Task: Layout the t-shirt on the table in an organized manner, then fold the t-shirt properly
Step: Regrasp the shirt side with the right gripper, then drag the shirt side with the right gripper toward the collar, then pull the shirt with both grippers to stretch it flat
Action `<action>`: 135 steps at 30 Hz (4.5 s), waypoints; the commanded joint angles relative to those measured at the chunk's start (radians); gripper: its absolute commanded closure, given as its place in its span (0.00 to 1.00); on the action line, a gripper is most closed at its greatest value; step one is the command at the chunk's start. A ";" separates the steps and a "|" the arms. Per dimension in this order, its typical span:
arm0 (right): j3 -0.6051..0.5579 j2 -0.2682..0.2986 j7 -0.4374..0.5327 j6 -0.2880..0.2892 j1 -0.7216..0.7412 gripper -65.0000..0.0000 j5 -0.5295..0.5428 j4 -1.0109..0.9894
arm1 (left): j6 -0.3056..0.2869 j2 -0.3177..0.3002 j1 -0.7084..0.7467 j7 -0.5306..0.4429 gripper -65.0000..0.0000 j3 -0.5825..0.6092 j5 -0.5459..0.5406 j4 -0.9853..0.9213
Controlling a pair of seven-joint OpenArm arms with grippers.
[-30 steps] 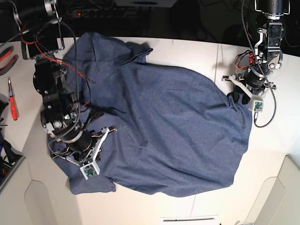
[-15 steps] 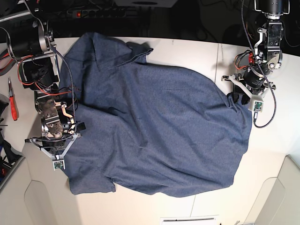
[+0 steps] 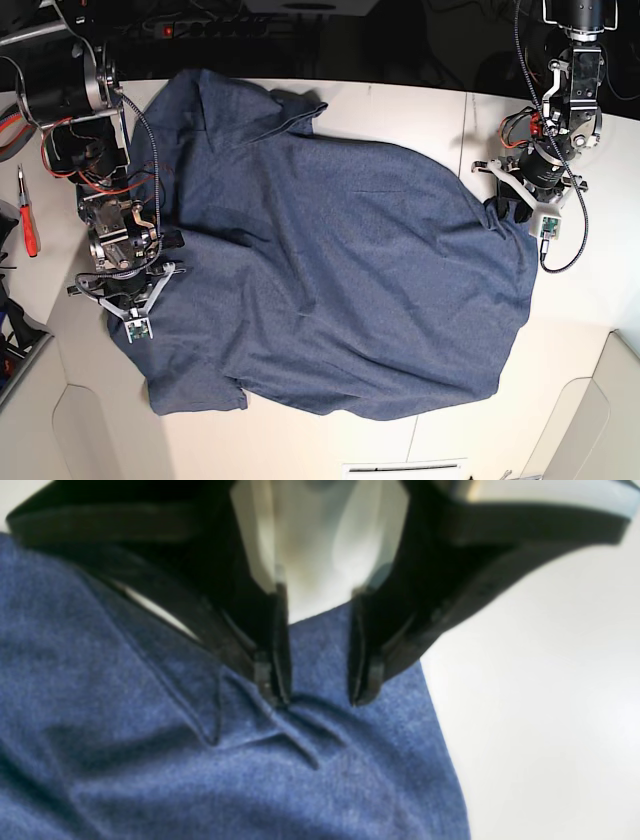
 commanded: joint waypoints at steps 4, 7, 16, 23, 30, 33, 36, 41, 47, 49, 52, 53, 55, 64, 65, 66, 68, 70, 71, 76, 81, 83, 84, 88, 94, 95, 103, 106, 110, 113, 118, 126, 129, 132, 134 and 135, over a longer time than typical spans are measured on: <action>0.004 0.002 0.185 0.039 0.149 1.00 -0.005 -0.060 | -0.003 -0.008 -0.002 0.030 0.64 -0.003 0.011 0.007; 0.004 0.002 0.251 0.068 0.245 1.00 -0.005 -0.086 | -0.003 -0.008 -0.002 0.030 0.64 -0.003 0.011 0.007; 0.004 0.003 0.148 0.110 0.395 1.00 0.124 -0.065 | -0.003 -0.008 -0.002 0.030 0.64 -0.003 0.011 0.007; 0.008 0.014 -0.397 0.203 0.158 1.00 0.168 0.313 | -0.003 -0.008 0.000 0.029 0.64 -0.003 0.011 0.007; 0.007 0.016 -0.703 0.295 -0.032 1.00 0.166 0.547 | -0.003 -0.008 -0.002 0.029 0.64 -0.003 0.011 0.007; 0.007 0.016 -0.703 0.294 -0.030 1.00 0.165 0.487 | -0.003 -0.008 -0.002 0.030 0.64 -0.003 0.011 0.007; 0.007 0.016 -0.680 0.293 -0.025 1.00 0.164 0.402 | -0.003 -0.008 -0.002 0.030 0.64 -0.003 0.011 0.007; 0.007 0.016 -0.497 0.265 -0.025 1.00 0.089 0.278 | -0.004 -0.008 -0.002 0.030 0.64 -0.003 0.011 0.007; 0.007 0.016 -0.063 0.189 -0.025 1.00 -0.017 0.151 | -0.004 -0.008 0.000 0.050 0.64 -0.003 0.011 0.007; 0.007 0.013 0.073 0.163 -0.011 1.00 -0.019 0.109 | -0.004 -0.008 0.001 0.053 0.64 -0.003 0.011 0.007; 0.007 0.010 0.212 0.163 0.039 1.00 -0.019 0.045 | -0.003 -0.008 0.000 0.053 0.64 -0.003 0.011 0.007; 0.007 0.010 0.230 0.162 0.061 1.00 -0.019 0.034 | -0.003 -0.008 0.001 0.053 0.64 -0.003 0.011 0.007; 0.007 0.009 0.237 0.161 0.108 1.00 -0.018 0.031 | -0.003 -0.008 0.001 0.053 0.64 -0.003 0.011 0.007; 0.007 0.011 0.232 0.108 0.351 1.00 0.021 0.031 | -0.003 -0.008 0.000 0.056 0.64 -0.003 0.011 0.007; 0.007 0.013 0.223 0.110 0.364 1.00 0.046 0.031 | -0.003 -0.008 0.001 0.056 0.64 -0.003 0.011 0.007; 0.007 0.014 0.206 0.111 0.372 1.00 0.072 0.032 | -0.003 -0.008 0.001 0.057 0.64 -0.003 0.011 0.007; 0.008 0.017 0.134 0.111 0.372 1.00 0.117 0.049 | -0.003 -0.009 0.001 0.079 0.64 -0.005 0.027 0.007; 0.009 0.022 0.027 0.135 0.348 1.00 0.165 0.090 | -0.003 -0.010 0.001 0.110 0.64 -0.007 0.061 0.007; 0.011 0.026 -0.019 0.175 0.324 1.00 0.193 0.127 | -0.003 -0.013 0.001 0.120 0.64 -0.007 0.069 0.007; 0.034 0.061 -0.348 0.422 0.095 1.00 0.430 0.485 | -0.003 -0.013 0.001 0.127 0.64 -0.007 0.064 0.007; 0.088 0.106 -0.705 0.489 -0.197 1.00 0.624 0.943 | -0.003 -0.014 0.001 0.127 0.64 -0.007 0.065 0.007; 0.117 0.126 -0.784 0.489 -0.302 1.00 0.644 1.090 | -0.003 -0.014 0.001 0.129 0.64 -0.007 0.065 0.007; 0.134 0.137 -0.793 0.489 -0.352 1.00 0.639 1.149 | -0.003 -0.014 0.001 0.134 0.64 -0.007 0.064 0.007; 0.196 0.168 -0.789 0.488 -0.496 1.00 0.606 1.249 | -0.003 -0.015 0.001 0.159 0.64 -0.007 0.064 0.007; 0.214 0.163 -0.782 0.488 -0.621 1.00 0.610 1.213 | -0.003 -0.031 0.004 0.162 0.83 -0.007 0.064 0.007; 0.214 0.163 -0.769 0.488 -0.636 1.00 0.611 1.204 | -0.003 -0.032 0.003 0.172 0.87 -0.007 0.064 0.007; 0.214 0.154 -0.710 0.487 -0.665 1.00 0.607 1.065 | -0.003 -0.055 0.003 0.304 0.98 -0.007 0.064 0.007; 0.214 0.124 -0.684 0.486 -0.663 1.00 0.591 0.956 | -0.003 -0.075 0.003 0.312 0.98 -0.007 0.065 0.007; 0.213 0.102 -0.761 0.489 -0.675 1.00 0.596 0.901 | -0.003 -0.095 0.004 0.358 0.98 -0.007 0.064 0.008; 0.213 0.103 -0.850 0.516 -0.696 1.00 0.654 0.904 | -0.003 -0.103 0.004 0.422 0.98 -0.007 0.064 0.008; 0.213 0.104 -0.988 0.534 -0.744 1.00 0.734 0.931 | -0.004 -0.117 0.015 0.489 0.98 -0.007 0.056 0.008; 0.213 0.141 -1.022 0.534 -0.842 1.00 0.740 1.087 | -0.015 -0.126 0.036 0.491 0.98 -0.009 0.030 0.021; 0.214 0.167 -1.022 0.534 -0.867 1.00 0.740 1.148 | -0.015 -0.126 0.057 0.490 0.98 -0.027 0.030 0.053; 0.225 0.171 -1.018 0.534 -0.876 1.00 0.721 1.191 | -0.014 -0.127 0.085 0.481 0.98 -0.066 0.026 0.118; 0.236 0.171 -1.003 0.534 -0.875 1.00 0.722 1.212 | -0.014 -0.127 0.103 0.455 0.98 -0.102 0.007 0.172; 0.240 0.171 -0.994 0.533 -0.875 1.00 0.722 1.222 | -0.014 -0.127 0.111 0.441 0.98 -0.121 -0.006 0.199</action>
